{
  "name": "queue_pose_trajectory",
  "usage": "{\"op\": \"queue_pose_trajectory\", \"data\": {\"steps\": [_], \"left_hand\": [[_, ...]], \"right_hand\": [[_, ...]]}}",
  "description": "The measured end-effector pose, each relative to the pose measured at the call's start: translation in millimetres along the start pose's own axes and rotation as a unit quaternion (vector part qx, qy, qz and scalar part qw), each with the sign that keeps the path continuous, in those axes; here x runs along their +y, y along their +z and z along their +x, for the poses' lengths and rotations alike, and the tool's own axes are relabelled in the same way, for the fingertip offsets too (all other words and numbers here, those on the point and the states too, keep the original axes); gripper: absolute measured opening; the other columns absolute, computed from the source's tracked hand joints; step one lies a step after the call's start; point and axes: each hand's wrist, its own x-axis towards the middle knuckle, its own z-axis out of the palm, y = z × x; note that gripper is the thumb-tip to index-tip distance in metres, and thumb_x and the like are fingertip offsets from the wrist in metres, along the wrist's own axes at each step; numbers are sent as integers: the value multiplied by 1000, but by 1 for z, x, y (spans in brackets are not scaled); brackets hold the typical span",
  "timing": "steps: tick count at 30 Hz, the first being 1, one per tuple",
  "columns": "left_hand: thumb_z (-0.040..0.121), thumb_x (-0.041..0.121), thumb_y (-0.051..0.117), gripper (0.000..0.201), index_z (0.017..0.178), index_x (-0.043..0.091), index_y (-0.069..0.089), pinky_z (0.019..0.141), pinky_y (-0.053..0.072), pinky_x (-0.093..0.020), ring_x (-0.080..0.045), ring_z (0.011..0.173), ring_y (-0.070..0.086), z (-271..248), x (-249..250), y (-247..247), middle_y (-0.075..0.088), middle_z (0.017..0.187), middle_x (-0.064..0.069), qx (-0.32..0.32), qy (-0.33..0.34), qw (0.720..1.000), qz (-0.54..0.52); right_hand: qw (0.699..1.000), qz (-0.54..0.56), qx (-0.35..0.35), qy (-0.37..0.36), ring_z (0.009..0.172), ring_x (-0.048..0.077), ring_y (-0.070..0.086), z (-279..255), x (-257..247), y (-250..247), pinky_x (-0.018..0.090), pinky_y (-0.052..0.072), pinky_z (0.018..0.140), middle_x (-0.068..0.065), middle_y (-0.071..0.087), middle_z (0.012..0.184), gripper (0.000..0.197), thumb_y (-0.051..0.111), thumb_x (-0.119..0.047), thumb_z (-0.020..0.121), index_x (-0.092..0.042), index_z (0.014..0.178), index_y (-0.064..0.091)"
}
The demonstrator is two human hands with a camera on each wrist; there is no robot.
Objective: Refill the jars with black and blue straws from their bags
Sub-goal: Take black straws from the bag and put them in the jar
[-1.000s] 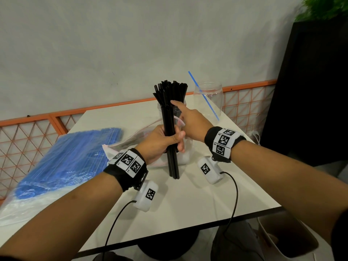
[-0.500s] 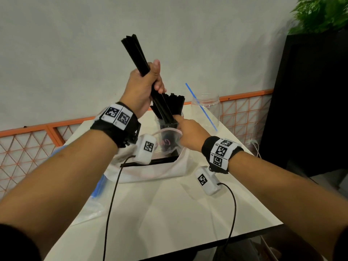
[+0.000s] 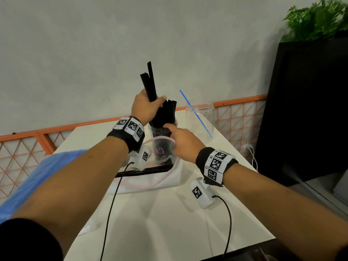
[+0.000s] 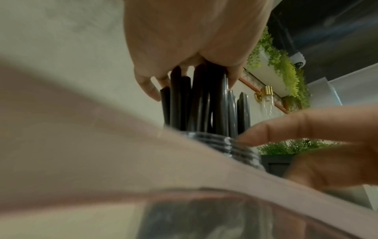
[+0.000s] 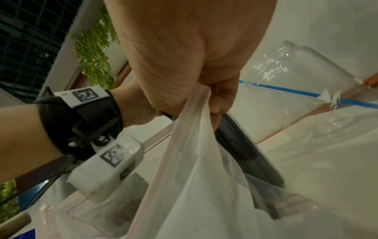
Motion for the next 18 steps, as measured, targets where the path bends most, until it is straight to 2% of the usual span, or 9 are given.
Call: {"op": "queue_pose_trajectory", "data": {"steps": [2,4,6,9,11,12,15,16,18], "left_hand": [[82,32,74,29,94,8,63,76,53,-29,-10,77,65,4,-3,1,67,81,3,6,-13,1000,2],[77,31,76,32,98,12,62,74,50,-21,-3,81,63,6,0,2,65,90,5,6,4,1000,9],[72,34,76,38,101,20,56,71,42,-10,4,83,58,8,9,0,58,96,11,38,53,998,25],[71,32,74,53,116,32,47,75,41,-6,-1,93,56,13,23,-5,54,111,9,82,143,986,14],[75,26,70,64,132,35,42,76,41,-4,-4,101,57,15,29,-7,52,124,9,77,191,978,35],[79,24,67,68,140,35,38,81,43,-7,-6,107,57,16,30,-7,50,132,8,60,210,974,65],[91,21,57,69,153,29,27,100,45,-31,-17,128,50,14,29,-3,42,150,4,-6,219,957,191],[92,19,56,72,154,29,23,101,45,-34,-21,126,52,12,28,-2,41,152,5,-18,209,954,212],[83,11,55,87,155,34,12,87,50,-36,-25,100,62,8,30,-1,47,148,8,-17,197,959,202]], "right_hand": [[1000,-1,5,1,89,28,62,0,1,1,41,54,80,10,66,95,78,59,2,75,-22,144,31],[1000,-2,5,5,90,28,62,0,2,2,41,54,81,10,66,97,79,60,1,76,-23,144,29],[1000,-3,3,8,90,28,63,1,2,3,41,54,81,10,66,97,81,61,1,76,-24,145,28],[1000,-2,0,8,92,29,62,3,3,3,42,54,82,12,65,101,81,60,2,75,-24,145,28],[1000,-4,-2,9,94,30,61,5,3,1,42,53,84,13,64,105,82,60,3,75,-24,145,28],[1000,-7,-4,8,95,30,61,5,4,1,42,53,84,13,63,106,82,60,3,75,-24,145,28],[1000,-11,-6,5,97,30,61,7,5,0,41,53,86,14,63,108,81,60,3,76,-24,146,27],[1000,-10,-6,4,97,30,60,7,5,0,41,52,86,14,62,109,81,60,2,76,-23,146,27],[1000,-10,-5,3,97,29,61,7,6,0,42,52,86,13,62,109,81,60,2,77,-23,146,27]]}}
